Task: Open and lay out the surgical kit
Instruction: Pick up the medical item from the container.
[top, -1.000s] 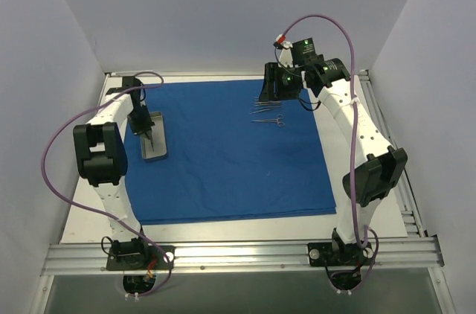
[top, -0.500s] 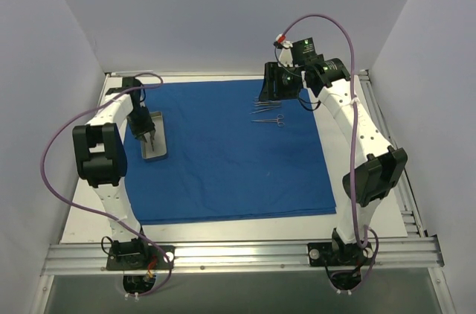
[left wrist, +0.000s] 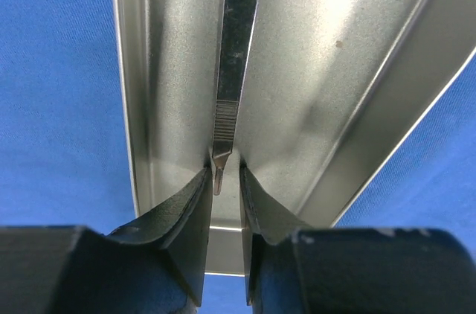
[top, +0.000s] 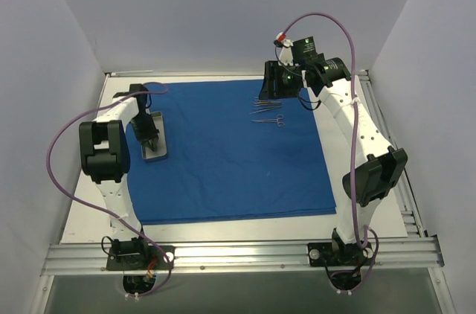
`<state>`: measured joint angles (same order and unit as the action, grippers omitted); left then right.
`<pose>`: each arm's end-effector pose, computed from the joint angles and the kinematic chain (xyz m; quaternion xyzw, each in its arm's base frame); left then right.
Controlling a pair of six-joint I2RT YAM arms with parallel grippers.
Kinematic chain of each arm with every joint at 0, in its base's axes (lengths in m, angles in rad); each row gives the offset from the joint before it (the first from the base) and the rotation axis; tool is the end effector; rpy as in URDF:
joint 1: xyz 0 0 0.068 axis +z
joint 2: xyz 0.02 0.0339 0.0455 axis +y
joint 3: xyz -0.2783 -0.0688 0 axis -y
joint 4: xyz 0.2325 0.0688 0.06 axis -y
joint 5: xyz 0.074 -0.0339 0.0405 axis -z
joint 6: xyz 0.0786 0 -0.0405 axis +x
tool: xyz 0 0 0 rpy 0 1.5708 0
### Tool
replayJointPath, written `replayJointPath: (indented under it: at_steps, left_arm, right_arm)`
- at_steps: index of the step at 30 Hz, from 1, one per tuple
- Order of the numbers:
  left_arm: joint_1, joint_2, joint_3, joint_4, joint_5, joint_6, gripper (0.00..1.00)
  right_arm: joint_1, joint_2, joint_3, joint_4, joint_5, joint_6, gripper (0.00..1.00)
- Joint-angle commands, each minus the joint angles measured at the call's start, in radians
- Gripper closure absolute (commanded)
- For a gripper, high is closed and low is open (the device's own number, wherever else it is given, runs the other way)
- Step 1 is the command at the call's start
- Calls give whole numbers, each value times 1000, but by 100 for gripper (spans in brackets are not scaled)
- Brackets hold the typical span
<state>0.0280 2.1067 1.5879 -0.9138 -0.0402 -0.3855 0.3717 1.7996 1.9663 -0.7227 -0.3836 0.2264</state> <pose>0.4145 0.0148 0.1385 -0.2061 0.9759 0.0075 0.0715 0.3873 0.1826 0.4048 -0.1547 0.8490 0.2997 0.4067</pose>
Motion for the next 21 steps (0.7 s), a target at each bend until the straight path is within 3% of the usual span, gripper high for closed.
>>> replayJointPath:
  at_steps: [1, 21]
  left_arm:
    - [-2, 49, -46, -13, 19, -26, 71]
    - [-2, 56, -68, -54, 3, -12, 74]
  right_arm:
    - [-4, 9, 28, -9, -18, -2, 54]
    - [-4, -6, 3, 6, -15, -1, 54]
